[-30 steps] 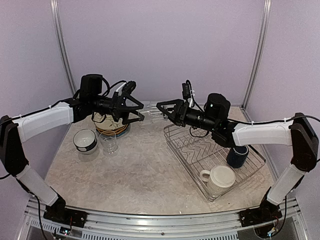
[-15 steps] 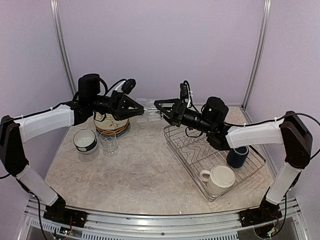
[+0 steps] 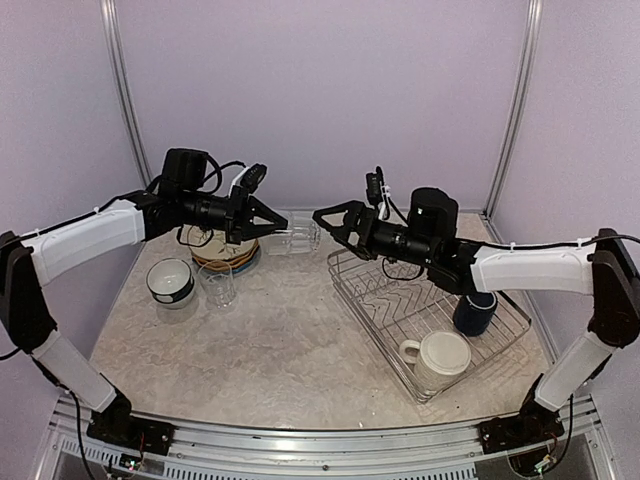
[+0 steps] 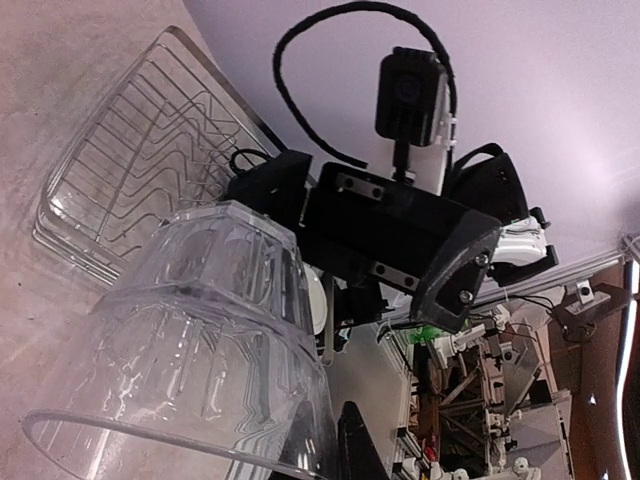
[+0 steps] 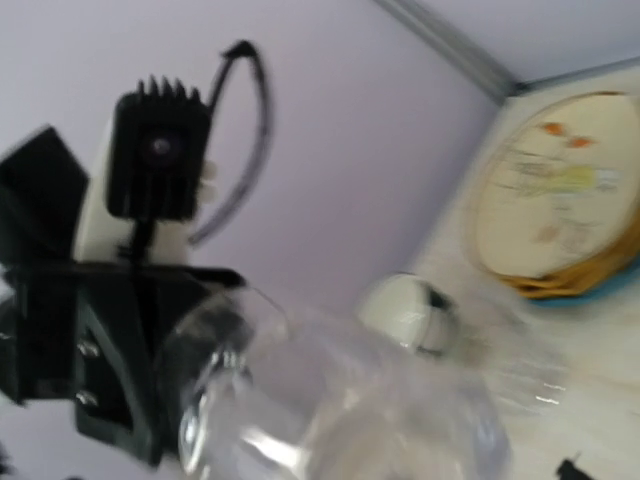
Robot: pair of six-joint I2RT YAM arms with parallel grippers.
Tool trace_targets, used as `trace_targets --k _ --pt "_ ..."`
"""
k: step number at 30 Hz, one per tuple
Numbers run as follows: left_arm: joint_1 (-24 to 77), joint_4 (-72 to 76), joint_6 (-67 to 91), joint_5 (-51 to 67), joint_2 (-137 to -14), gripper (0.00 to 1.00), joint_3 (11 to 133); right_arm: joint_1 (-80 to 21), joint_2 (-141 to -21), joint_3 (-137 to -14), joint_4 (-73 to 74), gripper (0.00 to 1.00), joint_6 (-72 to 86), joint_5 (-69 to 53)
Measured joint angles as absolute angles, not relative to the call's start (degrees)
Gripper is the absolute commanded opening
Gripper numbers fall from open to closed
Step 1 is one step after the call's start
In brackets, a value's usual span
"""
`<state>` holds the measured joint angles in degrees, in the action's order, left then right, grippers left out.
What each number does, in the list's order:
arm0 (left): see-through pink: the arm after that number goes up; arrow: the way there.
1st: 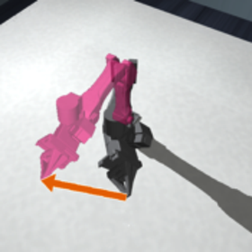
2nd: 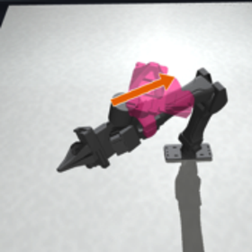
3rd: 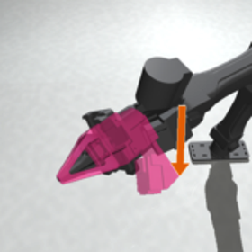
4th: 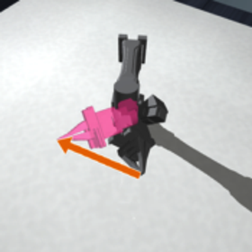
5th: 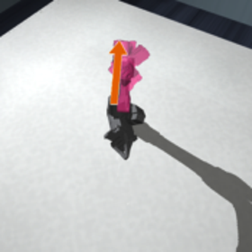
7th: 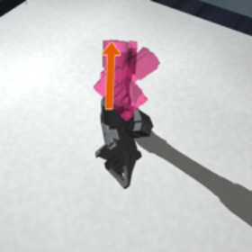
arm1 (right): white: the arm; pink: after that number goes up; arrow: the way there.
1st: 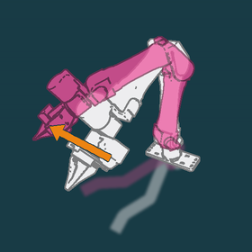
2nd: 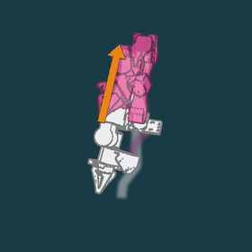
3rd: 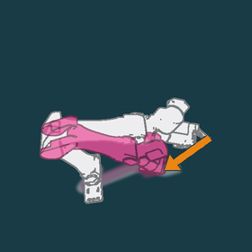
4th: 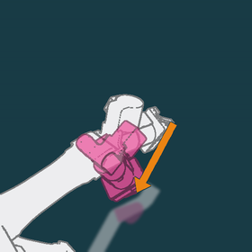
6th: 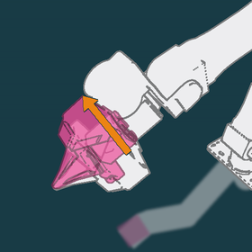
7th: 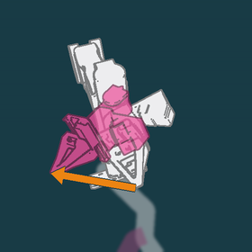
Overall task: Unload the mixed dishes from the dish rack
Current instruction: Pass from the right arm to the left, then place the cup down.
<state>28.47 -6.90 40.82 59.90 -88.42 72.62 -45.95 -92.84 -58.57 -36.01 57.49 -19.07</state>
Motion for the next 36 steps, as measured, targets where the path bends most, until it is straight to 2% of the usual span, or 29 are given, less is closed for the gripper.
trace_targets --k 3,9,18,25,36 --pt "28.4 -14.4 37.7 52.5 -88.1 0.00 74.4 -45.9 -89.6 -59.5 -26.5 1.00 52.7 -15.8" --pt "28.8 -32.9 32.9 28.7 -87.7 0.00 82.3 -45.6 -82.3 -59.7 -11.4 1.00 45.5 -7.0" --pt "31.9 -48.8 36.4 -0.8 -88.0 0.00 88.5 -45.2 -78.6 -59.7 -2.4 1.00 41.1 0.4" --pt "31.9 -59.5 48.4 -9.2 -93.4 0.00 92.6 -45.2 -78.4 -59.7 0.0 1.00 40.3 2.4" --pt "31.2 -65.3 54.3 -10.4 -100.1 0.00 93.7 -45.2 -78.4 -59.6 0.2 1.00 40.1 3.3"
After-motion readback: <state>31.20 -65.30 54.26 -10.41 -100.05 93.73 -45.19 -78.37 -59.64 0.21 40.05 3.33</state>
